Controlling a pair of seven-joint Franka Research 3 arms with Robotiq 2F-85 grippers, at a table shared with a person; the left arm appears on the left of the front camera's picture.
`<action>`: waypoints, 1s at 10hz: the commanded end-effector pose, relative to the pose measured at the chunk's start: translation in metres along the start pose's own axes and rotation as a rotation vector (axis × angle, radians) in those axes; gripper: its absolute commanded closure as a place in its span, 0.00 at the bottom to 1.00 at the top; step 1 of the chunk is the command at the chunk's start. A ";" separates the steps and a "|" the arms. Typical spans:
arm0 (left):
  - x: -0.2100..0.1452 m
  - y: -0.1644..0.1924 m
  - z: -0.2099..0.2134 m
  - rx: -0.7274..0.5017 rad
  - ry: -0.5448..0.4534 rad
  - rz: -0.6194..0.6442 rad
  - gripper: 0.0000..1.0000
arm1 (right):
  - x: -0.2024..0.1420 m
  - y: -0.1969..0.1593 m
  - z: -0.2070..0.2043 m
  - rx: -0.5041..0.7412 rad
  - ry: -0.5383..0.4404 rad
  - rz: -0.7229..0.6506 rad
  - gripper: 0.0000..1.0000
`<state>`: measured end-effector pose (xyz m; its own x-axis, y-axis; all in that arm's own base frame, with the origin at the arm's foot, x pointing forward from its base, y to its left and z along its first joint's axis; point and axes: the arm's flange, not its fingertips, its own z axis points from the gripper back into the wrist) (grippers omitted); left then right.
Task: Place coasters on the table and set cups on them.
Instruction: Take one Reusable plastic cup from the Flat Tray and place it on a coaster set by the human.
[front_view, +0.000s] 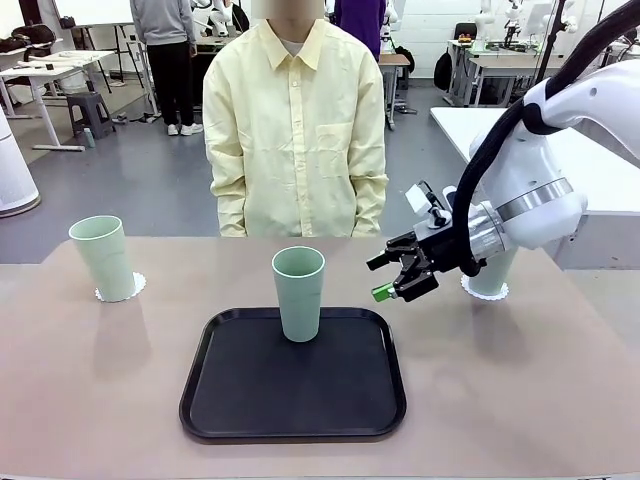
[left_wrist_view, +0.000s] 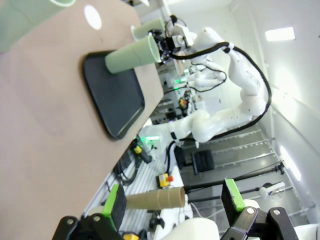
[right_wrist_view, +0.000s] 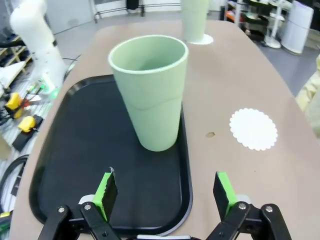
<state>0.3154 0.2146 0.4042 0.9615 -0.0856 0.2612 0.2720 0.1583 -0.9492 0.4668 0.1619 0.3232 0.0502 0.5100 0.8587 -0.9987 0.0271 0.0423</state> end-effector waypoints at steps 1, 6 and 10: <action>-0.001 -0.003 0.002 -0.002 -0.006 -0.004 0.00 | 0.000 -0.004 0.004 0.046 -0.015 0.016 0.00; -0.001 -0.003 0.002 -0.002 -0.006 -0.004 0.00 | -0.003 -0.004 -0.003 -0.002 -0.101 0.034 0.00; -0.001 -0.003 0.002 -0.002 -0.006 -0.004 0.00 | -0.023 -0.007 -0.032 0.036 -0.233 0.012 0.00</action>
<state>0.3154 0.2146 0.4042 0.9615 -0.0856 0.2612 0.2720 0.1584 -0.9492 0.4680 0.1737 0.3000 0.0400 0.3356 0.9412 -0.9992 0.0098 0.0390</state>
